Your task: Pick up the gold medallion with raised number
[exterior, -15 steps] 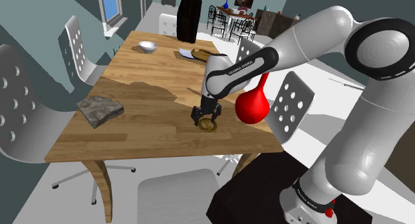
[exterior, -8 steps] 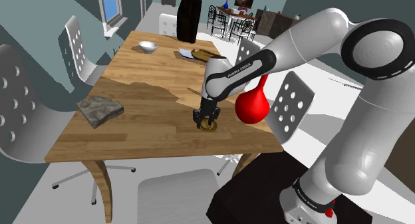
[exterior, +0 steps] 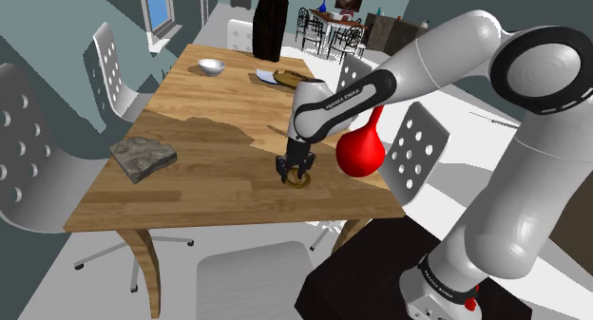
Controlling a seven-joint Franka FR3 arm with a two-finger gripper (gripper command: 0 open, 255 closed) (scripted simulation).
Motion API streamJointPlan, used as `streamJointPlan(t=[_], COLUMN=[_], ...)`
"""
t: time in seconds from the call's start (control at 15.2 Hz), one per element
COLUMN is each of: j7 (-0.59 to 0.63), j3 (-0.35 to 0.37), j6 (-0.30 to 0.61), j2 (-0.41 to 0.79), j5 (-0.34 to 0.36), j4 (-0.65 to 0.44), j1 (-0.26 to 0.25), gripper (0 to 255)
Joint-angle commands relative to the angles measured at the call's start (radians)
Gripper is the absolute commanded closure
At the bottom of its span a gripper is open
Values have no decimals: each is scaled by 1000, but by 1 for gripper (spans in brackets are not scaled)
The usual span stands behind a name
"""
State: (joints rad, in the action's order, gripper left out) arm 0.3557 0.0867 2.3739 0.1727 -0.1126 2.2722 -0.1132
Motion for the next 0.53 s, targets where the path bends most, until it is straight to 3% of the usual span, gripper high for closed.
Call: streamJointPlan(t=[0.0, 0.46], j7=[2, 8], j3=[1, 0], j6=[-22, -112], j2=[-16, -81], j5=[0, 2], j4=[-4, -29], j1=[0, 1], gripper=[255, 255])
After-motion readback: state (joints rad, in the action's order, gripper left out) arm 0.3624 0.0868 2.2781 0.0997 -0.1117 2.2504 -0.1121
